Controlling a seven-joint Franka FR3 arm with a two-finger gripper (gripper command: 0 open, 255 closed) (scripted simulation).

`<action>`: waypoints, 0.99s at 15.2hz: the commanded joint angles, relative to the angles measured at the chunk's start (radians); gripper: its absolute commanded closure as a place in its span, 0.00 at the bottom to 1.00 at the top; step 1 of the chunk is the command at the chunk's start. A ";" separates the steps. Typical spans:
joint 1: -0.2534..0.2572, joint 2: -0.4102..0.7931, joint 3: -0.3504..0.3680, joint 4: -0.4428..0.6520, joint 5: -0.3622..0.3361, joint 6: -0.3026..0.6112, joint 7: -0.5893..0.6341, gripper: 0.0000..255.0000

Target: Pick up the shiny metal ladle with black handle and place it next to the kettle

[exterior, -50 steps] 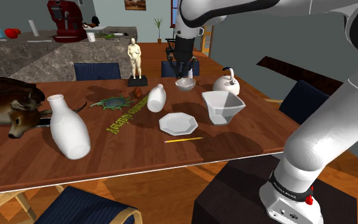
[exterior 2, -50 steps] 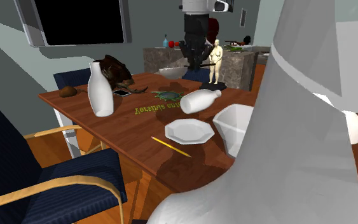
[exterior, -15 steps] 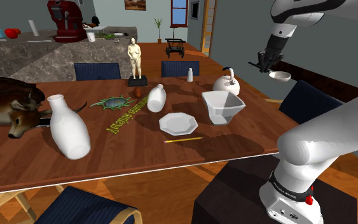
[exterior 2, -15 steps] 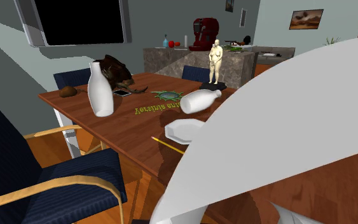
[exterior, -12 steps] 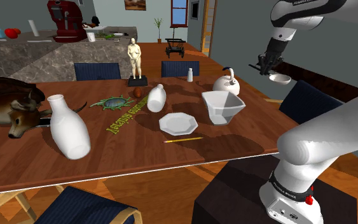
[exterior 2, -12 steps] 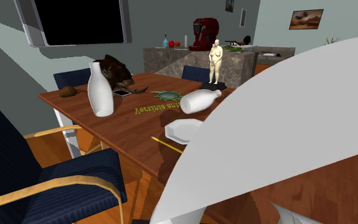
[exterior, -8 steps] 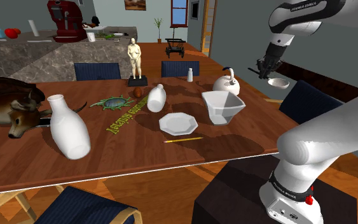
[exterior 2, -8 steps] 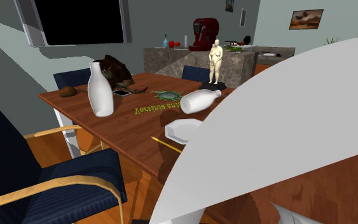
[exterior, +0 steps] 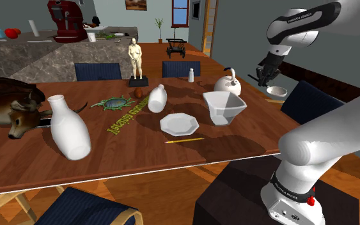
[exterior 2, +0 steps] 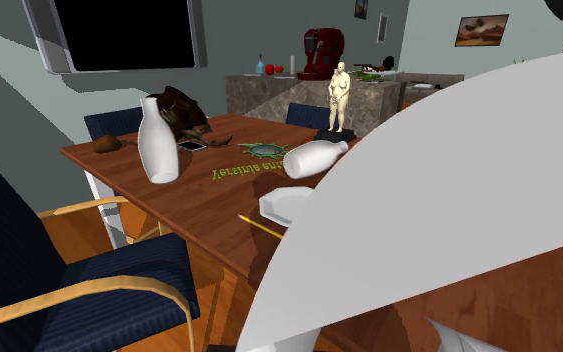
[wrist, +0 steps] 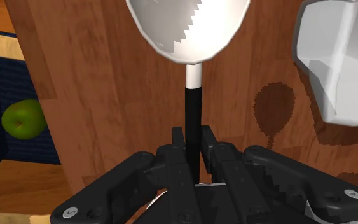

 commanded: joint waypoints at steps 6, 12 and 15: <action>-0.001 0.018 -0.014 -0.081 -0.001 0.100 -0.008 1.00; 0.001 0.048 -0.030 -0.140 0.002 0.187 -0.020 1.00; 0.003 0.066 -0.038 -0.167 0.005 0.231 -0.028 1.00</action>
